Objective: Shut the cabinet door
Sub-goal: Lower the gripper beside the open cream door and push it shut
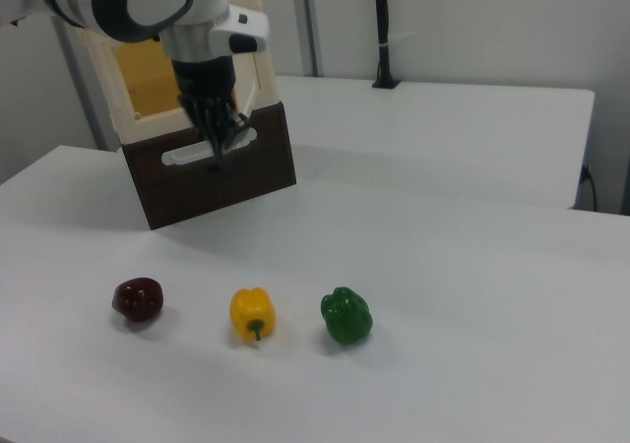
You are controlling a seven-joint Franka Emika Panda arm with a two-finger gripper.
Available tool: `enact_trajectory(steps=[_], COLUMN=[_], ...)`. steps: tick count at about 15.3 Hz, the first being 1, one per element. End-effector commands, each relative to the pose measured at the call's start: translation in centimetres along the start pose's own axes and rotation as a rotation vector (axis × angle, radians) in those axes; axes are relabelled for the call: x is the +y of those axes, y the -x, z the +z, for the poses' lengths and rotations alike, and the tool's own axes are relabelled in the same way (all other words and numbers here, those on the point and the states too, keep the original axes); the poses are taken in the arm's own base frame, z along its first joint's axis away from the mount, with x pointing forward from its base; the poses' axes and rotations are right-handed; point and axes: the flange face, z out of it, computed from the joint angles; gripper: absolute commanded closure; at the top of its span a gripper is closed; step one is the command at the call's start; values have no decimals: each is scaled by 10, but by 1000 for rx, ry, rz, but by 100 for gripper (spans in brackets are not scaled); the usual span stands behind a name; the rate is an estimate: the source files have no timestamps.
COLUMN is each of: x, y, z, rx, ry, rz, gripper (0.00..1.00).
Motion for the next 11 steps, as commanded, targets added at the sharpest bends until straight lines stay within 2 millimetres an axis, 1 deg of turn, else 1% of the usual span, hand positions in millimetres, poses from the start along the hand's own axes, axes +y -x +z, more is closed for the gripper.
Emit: enact_trajectory(steps=[1,3,4,7,9,11], x=[-27,-42,-51,-72,-82,-92], y=[-27,-45,-54,-79,-87,-88], z=[14,24,21,22,24,25], rx=[149,239,293,419,485,506], ry=[-54,-105,-138,-221,-280,-311], rz=[204,360,418,563,627,655], gripper=[100,100,100,100,99,98])
